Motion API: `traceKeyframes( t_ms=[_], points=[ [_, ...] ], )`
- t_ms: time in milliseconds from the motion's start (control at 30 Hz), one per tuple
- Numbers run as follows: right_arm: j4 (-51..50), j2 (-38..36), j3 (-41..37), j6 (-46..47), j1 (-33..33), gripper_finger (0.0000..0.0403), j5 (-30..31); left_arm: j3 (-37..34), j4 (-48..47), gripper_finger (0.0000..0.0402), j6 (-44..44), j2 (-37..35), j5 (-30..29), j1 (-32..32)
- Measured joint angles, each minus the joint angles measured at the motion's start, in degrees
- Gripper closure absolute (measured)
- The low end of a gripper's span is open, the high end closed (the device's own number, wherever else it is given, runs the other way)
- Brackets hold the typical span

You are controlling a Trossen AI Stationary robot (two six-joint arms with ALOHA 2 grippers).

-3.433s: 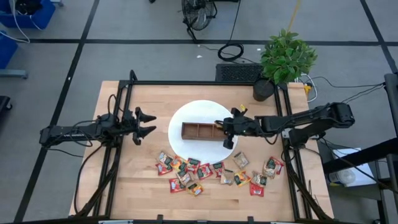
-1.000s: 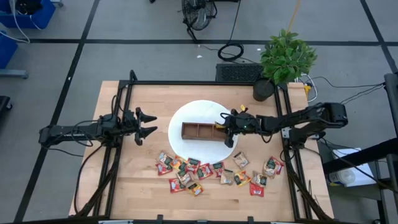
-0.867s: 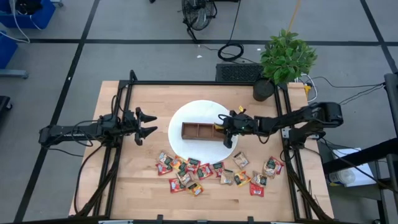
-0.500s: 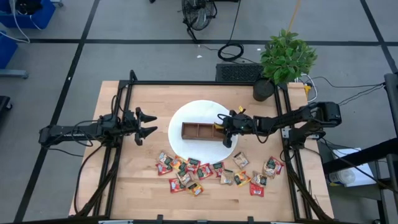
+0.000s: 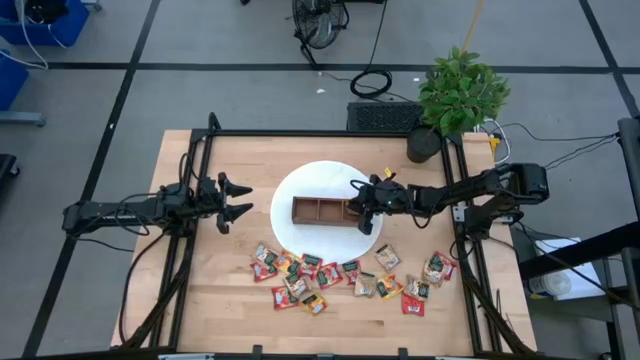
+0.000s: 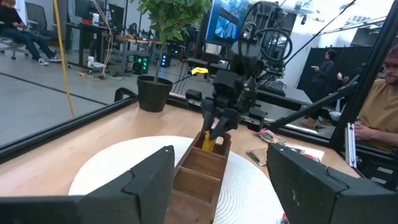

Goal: Pick & Place Tea
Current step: Put the yellow tea bag into the right section of the wooden organizer

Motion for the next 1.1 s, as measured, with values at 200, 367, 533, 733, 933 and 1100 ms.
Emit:
traceKeyframes(
  t_ms=[200, 367, 533, 733, 933, 1100],
  points=[
    [4.4, -0.5, 0.0, -4.2, 0.0, 0.0294, 0.9, 0.0, 0.0, 0.0149, 0.0, 0.0, 0.0, 0.0],
    [5.5, -1.5, 0.1, -8.8, 0.0, 0.0272, 5.8, 0.0, -0.1, 0.0149, 0.0, 0.0, 0.0, 0.0],
    [5.1, -3.2, 0.0, -9.8, 0.8, 0.0265, 2.1, 0.0, -0.2, 0.0149, 0.0, 0.0, 0.0, 0.0],
    [-0.7, -6.0, 1.1, -11.5, 7.7, 0.0314, -1.4, 0.0, -0.4, 0.0149, -0.1, 0.0, 0.0, 0.0],
    [-19.3, -6.2, 8.3, -15.5, 15.0, 0.0369, 6.5, 0.0, -0.4, 0.0149, -0.1, 0.0, 0.0, 0.0],
    [-31.7, -6.2, 14.2, -13.9, 16.0, 0.0310, 9.1, 0.0, -0.3, 0.0149, -0.1, 0.0, 0.0, 0.0]
  ],
)
